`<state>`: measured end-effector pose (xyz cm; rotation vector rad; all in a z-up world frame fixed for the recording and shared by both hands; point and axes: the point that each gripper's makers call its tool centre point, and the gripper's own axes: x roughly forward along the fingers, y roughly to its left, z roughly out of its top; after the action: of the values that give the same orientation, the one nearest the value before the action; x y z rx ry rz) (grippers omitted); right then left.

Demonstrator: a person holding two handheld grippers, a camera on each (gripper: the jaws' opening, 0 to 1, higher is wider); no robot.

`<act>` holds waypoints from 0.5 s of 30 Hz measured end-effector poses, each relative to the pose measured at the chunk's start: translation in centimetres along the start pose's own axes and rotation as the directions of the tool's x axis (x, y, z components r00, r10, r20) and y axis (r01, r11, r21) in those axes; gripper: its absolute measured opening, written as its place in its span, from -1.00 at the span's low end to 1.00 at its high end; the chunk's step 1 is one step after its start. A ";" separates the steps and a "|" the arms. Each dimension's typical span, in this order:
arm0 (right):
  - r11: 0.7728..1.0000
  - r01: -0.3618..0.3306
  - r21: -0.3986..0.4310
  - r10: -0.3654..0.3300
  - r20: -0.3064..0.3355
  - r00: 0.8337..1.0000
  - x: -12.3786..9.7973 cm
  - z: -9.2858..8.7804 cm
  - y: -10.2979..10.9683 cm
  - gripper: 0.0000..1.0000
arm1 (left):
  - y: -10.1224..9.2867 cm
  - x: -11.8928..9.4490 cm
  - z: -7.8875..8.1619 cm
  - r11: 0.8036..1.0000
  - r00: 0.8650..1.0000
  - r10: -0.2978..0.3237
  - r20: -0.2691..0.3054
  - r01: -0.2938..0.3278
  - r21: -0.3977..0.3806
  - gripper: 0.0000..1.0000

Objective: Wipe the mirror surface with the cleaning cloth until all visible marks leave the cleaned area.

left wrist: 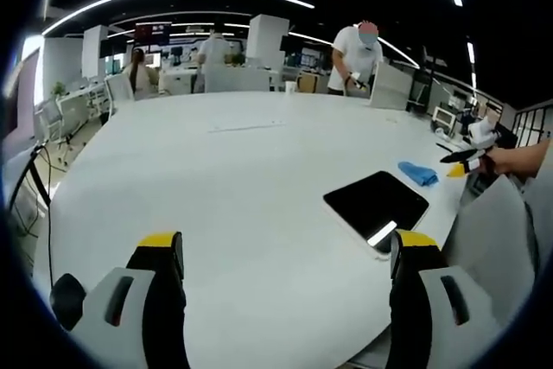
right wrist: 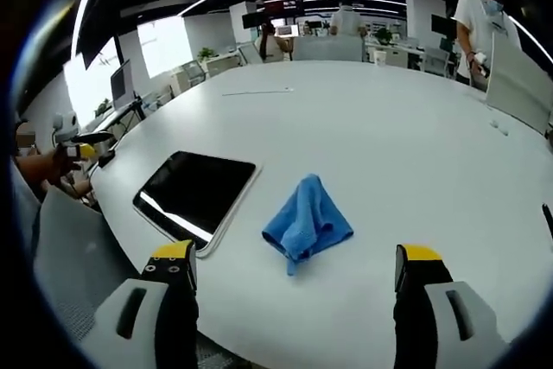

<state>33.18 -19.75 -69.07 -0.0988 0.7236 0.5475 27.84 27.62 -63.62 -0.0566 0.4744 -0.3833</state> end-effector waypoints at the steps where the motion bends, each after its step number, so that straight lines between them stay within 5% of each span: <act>1: 1.000 0.000 -0.002 0.000 0.000 1.000 0.0 0.0 -0.1 0.88 | 0.0 0.0 0.0 1.000 1.000 -0.001 -0.001 0.001 0.002 0.98; 15: 1.000 0.005 -0.026 -0.005 0.003 1.000 -0.4 1.3 -0.6 0.80 | -1.1 0.0 -0.7 0.999 0.999 -0.036 -0.016 0.036 0.007 0.97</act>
<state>34.05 -20.09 -67.89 -0.1240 0.7131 0.5525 27.12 26.60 -64.06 -0.0550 0.4882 -0.4209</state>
